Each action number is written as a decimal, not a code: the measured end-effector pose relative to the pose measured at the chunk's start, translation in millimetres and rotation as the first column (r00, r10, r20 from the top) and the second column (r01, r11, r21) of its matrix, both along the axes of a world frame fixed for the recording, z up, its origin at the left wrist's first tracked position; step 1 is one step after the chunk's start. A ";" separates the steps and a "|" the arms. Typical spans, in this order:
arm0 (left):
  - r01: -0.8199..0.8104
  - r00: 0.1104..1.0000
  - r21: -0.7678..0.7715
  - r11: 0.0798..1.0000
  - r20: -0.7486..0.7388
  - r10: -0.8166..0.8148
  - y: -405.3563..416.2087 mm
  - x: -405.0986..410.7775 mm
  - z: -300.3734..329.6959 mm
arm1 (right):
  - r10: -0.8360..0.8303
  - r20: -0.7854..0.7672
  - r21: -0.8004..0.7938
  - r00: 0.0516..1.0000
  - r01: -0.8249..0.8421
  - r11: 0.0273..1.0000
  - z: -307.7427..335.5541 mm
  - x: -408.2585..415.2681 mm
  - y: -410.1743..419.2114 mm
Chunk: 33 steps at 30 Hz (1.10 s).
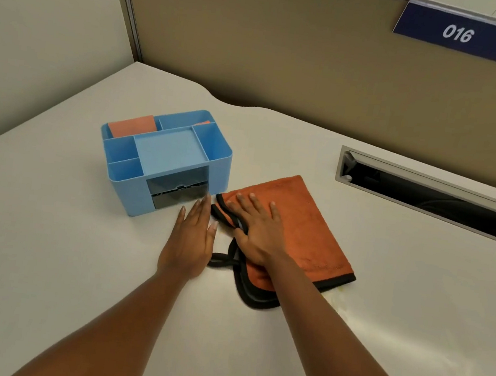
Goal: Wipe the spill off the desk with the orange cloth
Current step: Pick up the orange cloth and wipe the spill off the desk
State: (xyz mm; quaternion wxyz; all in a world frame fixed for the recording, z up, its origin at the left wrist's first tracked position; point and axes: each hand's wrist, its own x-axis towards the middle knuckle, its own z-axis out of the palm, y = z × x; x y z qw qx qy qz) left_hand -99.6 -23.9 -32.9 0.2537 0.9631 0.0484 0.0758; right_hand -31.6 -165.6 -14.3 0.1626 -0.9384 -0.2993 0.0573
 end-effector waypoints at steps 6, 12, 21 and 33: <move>-0.017 1.000 -0.093 0.996 0.020 0.018 -0.8 -4.4 7.9 | 0.226 0.010 0.002 0.974 -0.226 0.974 6.5 -23.0 -21.4; -0.096 0.995 -0.108 0.990 -0.012 0.096 -2.9 -6.2 9.6 | 0.229 0.011 0.017 0.973 -0.229 0.973 8.2 -43.3 -80.5; -0.067 0.998 -0.091 0.994 -0.007 0.066 -2.0 -3.4 6.9 | -0.195 -0.258 0.208 0.946 0.252 0.945 18.2 -46.0 -150.9; -0.036 0.999 -0.015 0.999 0.019 0.037 -1.2 0.2 1.5 | -0.246 0.067 -0.146 0.967 0.253 0.956 -8.4 -32.1 -56.5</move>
